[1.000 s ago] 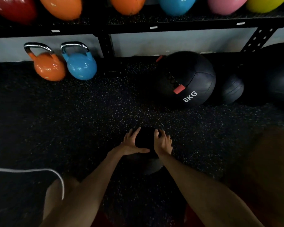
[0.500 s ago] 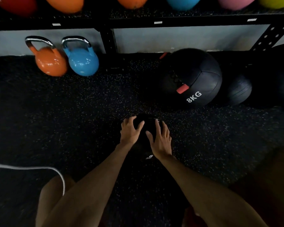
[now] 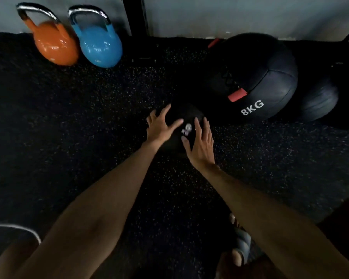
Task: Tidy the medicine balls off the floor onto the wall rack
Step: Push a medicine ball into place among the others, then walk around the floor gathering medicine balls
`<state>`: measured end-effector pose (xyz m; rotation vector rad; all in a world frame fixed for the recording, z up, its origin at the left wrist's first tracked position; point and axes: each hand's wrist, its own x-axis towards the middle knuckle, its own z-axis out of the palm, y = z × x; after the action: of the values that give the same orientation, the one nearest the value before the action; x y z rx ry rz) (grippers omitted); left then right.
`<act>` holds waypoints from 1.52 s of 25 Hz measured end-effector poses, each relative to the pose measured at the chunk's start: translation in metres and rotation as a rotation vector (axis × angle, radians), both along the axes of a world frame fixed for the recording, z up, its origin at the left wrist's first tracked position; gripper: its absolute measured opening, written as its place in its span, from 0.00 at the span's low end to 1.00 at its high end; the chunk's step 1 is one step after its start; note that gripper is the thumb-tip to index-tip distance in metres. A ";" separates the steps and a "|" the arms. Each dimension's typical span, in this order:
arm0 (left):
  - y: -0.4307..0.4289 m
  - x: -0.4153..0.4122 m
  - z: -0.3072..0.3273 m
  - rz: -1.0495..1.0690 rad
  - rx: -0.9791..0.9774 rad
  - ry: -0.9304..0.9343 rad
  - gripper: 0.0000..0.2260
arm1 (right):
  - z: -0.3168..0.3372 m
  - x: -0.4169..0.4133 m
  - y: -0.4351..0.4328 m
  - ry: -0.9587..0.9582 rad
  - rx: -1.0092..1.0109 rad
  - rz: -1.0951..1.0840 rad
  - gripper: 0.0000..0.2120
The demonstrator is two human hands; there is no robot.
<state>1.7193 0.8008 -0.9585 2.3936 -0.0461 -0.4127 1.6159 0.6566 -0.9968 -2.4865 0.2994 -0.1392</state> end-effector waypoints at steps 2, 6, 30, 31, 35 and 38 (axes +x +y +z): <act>-0.015 0.028 0.006 0.105 0.014 0.000 0.32 | -0.004 0.015 -0.005 0.020 0.011 0.020 0.38; -0.029 0.038 -0.004 0.185 0.001 -0.222 0.25 | 0.009 0.089 -0.010 0.111 0.013 0.006 0.38; 0.000 0.152 -0.007 -0.059 0.067 -0.117 0.23 | 0.020 0.297 -0.023 0.263 -0.026 0.073 0.35; 0.010 0.145 -0.001 -0.020 0.078 -0.102 0.20 | 0.025 0.293 -0.024 0.291 0.015 0.050 0.34; 0.035 0.101 0.064 0.041 0.137 0.009 0.12 | 0.081 0.237 -0.014 0.281 -0.109 0.068 0.18; 0.051 0.066 0.143 0.046 0.166 0.089 0.10 | 0.166 0.192 0.009 0.341 -0.114 0.233 0.16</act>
<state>1.7856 0.8522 -0.8155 2.5306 0.0864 -0.5183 1.8077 0.6652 -0.8304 -2.6303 0.1416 0.3766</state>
